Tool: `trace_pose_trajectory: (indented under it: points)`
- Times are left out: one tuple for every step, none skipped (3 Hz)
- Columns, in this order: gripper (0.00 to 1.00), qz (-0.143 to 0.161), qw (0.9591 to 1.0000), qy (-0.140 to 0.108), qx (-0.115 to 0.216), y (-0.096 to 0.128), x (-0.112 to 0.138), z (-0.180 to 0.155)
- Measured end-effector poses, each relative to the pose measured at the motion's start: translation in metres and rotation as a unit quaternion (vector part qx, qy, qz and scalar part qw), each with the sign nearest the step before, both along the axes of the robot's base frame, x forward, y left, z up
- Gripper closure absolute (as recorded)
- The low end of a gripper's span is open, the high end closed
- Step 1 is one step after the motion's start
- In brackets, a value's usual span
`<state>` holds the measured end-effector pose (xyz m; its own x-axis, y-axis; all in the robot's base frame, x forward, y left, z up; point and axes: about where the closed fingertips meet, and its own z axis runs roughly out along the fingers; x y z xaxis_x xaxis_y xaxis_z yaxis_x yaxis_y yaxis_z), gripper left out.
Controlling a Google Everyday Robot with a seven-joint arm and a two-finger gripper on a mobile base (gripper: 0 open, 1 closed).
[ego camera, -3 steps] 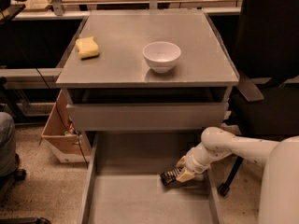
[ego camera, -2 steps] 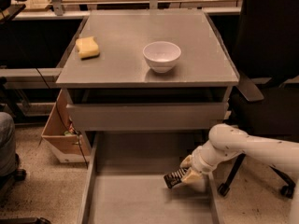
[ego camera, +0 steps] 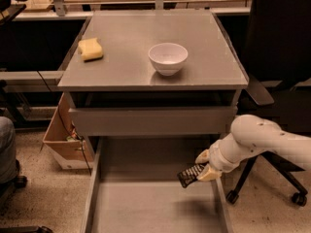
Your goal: Pick rxbar chocolate from middle drawer and place on counter
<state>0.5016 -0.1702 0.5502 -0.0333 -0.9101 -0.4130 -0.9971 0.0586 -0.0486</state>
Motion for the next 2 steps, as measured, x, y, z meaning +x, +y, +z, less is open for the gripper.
trace_pose_trajectory:
  points:
    - [1.0, 0.018, 0.9983, -0.049, -0.025, 0.003, 0.013, 0.063]
    - [1.0, 0.033, 0.993, -0.095, -0.062, 0.012, 0.032, 0.118]
